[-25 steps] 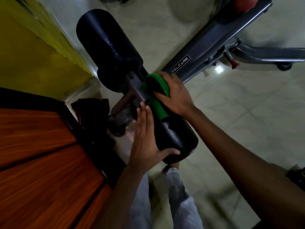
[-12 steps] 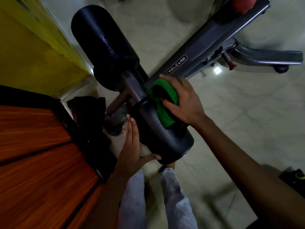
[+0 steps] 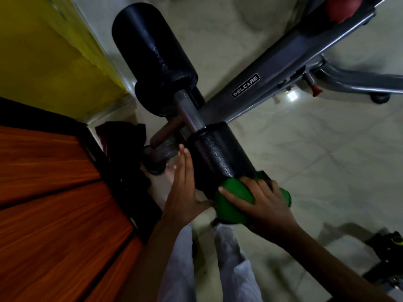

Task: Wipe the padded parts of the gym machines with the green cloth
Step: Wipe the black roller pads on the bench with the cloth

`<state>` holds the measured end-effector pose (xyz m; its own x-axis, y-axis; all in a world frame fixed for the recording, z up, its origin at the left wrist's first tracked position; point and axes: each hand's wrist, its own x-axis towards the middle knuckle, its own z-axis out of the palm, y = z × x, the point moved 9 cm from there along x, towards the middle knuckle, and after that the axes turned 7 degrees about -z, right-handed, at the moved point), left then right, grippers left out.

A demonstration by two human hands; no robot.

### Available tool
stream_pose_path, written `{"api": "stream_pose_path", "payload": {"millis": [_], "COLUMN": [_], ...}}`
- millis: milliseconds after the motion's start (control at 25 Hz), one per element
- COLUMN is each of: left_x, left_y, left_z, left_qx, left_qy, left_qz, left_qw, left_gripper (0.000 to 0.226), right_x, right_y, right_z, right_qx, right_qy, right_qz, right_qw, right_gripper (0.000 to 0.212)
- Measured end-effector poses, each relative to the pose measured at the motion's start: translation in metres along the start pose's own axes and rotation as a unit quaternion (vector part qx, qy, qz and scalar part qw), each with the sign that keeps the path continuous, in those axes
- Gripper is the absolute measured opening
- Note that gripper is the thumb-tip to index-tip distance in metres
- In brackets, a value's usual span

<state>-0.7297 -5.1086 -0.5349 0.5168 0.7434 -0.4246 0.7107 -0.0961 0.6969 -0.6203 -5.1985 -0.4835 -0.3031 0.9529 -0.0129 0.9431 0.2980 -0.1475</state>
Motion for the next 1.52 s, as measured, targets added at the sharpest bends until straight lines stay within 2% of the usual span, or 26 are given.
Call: {"api": "stream_pose_path", "payload": {"millis": [120,280,400,560,680,760,840,960,1120,1240,1360,1520], "left_x": [0.01,0.015,0.015,0.019,0.025,0.021,0.011,0.006,0.015,0.015,0.012,0.011], "left_y": [0.01,0.009,0.003,0.025,0.039,0.026,0.008,0.002,0.016,0.01,0.015,0.018], "left_z": [-0.006,-0.002,-0.001,-0.002,0.002,0.001,-0.001,-0.002,0.007,0.007,0.003,-0.001], "left_qx": [0.018,0.017,-0.011,0.011,0.072,0.072,0.05,-0.007,-0.037,-0.034,-0.043,-0.039], "left_qy": [0.001,-0.01,-0.037,-0.015,-0.011,-0.012,-0.016,-0.004,-0.028,-0.034,-0.018,0.0], "left_qz": [0.023,0.031,-0.008,0.009,0.022,0.015,-0.006,-0.03,-0.038,-0.049,-0.028,-0.008], "left_qw": [1.0,0.999,0.999,1.0,0.997,0.997,0.999,1.0,0.998,0.998,0.999,0.999], "left_gripper": [0.133,0.144,0.154,0.153,0.15,0.148,0.148,0.147,0.154,0.154,0.145,0.139], "right_x": [-0.008,0.079,0.136,0.135,0.104,0.087,0.082,0.098,0.139,0.121,0.057,-0.018], "right_y": [0.003,0.026,0.061,0.112,0.145,0.156,0.15,0.121,0.068,0.054,0.038,0.026], "right_z": [-0.002,-0.006,-0.004,0.001,-0.005,-0.008,-0.016,-0.023,-0.011,-0.005,0.001,0.007], "right_qx": [0.009,0.029,0.097,0.307,0.363,0.37,0.349,0.288,0.148,0.084,0.053,0.074], "right_qy": [0.012,0.065,0.067,0.122,0.195,0.203,0.189,0.146,0.081,0.067,0.045,0.034], "right_qz": [0.021,0.089,0.159,0.256,0.317,0.349,0.323,0.227,0.126,0.122,0.11,0.127], "right_qw": [1.0,0.993,0.98,0.909,0.854,0.837,0.859,0.919,0.978,0.987,0.991,0.989], "right_gripper": [0.065,0.061,0.067,0.063,0.063,0.061,0.059,0.062,0.066,0.064,0.068,0.069]}}
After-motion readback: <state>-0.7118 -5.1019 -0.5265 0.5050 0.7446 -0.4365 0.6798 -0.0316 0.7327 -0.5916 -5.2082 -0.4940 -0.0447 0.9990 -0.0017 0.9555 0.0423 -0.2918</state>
